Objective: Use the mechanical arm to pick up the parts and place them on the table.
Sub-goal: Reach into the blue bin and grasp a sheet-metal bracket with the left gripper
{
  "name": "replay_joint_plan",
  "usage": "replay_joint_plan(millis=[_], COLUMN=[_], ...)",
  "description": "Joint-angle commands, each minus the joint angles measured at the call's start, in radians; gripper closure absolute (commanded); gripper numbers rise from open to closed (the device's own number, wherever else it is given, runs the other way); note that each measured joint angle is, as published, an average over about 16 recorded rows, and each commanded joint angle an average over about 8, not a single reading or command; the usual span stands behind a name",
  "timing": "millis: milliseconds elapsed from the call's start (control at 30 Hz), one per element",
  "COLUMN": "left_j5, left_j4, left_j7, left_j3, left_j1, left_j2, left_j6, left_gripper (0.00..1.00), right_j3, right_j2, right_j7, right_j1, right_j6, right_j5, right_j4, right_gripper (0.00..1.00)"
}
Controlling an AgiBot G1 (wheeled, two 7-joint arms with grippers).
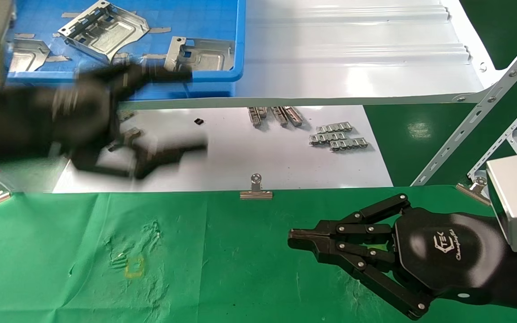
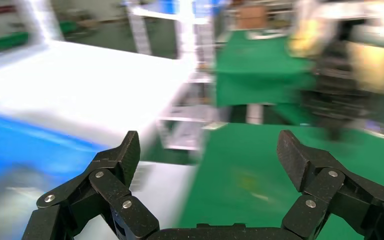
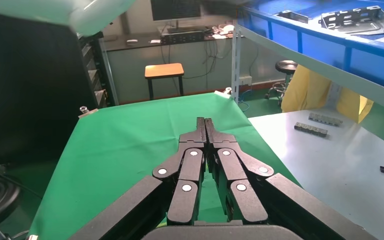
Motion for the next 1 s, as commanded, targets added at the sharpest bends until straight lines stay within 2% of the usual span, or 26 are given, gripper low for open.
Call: replay_joint_plan(millis=[33,200,233,267,300,467,500,533,567,1000], left_j5=[0.068,0.233,0.260,0.283,0.304,0.382,0.394,0.405,0.414,0.442], left_j4=[0.106,0.415,0.467,0.514,0.558,0.716,0.739,0.759,0.777,0.917], left_j7=[0.001,0.074,0.087,0.099,0.110,0.157,0.164,0.170,0.174,0.172], left_j3=[0.030,0.078,0.086,0.093,0.101,0.137,0.143,0.150,0.155,0.172], left_j1=[-0.118,-0.306,-0.334,-0.358,-0.381,-0.462,-0.474,-0.484,-0.492,-0.521], left_j2=[0.052,0.168,0.187,0.205,0.220,0.258,0.258,0.258,0.256,0.235], left_j6=[-0.004,-0.206,-0.253,-0.295,-0.332,-0.441,-0.448,-0.453,-0.455,-0.482], left_gripper=[0.00,0.00,0.00,0.01,0.08,0.71,0.83,0.95,1.00,1.00], right_j3=[0.000,0.000,0.000,0.000,0.000,0.000,0.000,0.000,0.000,-0.001], right_j2=[0.000,0.000,0.000,0.000,0.000,0.000,0.000,0.000,0.000,0.000], right_j7=[0.000,0.000,0.000,0.000,0.000,0.000,0.000,0.000,0.000,0.000], right_j1=[0.000,0.000,0.000,0.000,0.000,0.000,0.000,0.000,0.000,0.000], right_j6=[0.000,0.000,0.000,0.000,0.000,0.000,0.000,0.000,0.000,0.000], right_j5=[0.000,0.000,0.000,0.000,0.000,0.000,0.000,0.000,0.000,0.000], right_j4=[0.000,0.000,0.000,0.000,0.000,0.000,0.000,0.000,0.000,0.000], right_gripper=[1.00,1.00,0.95,0.83,0.70,0.08,0.00,0.00,0.00,0.00])
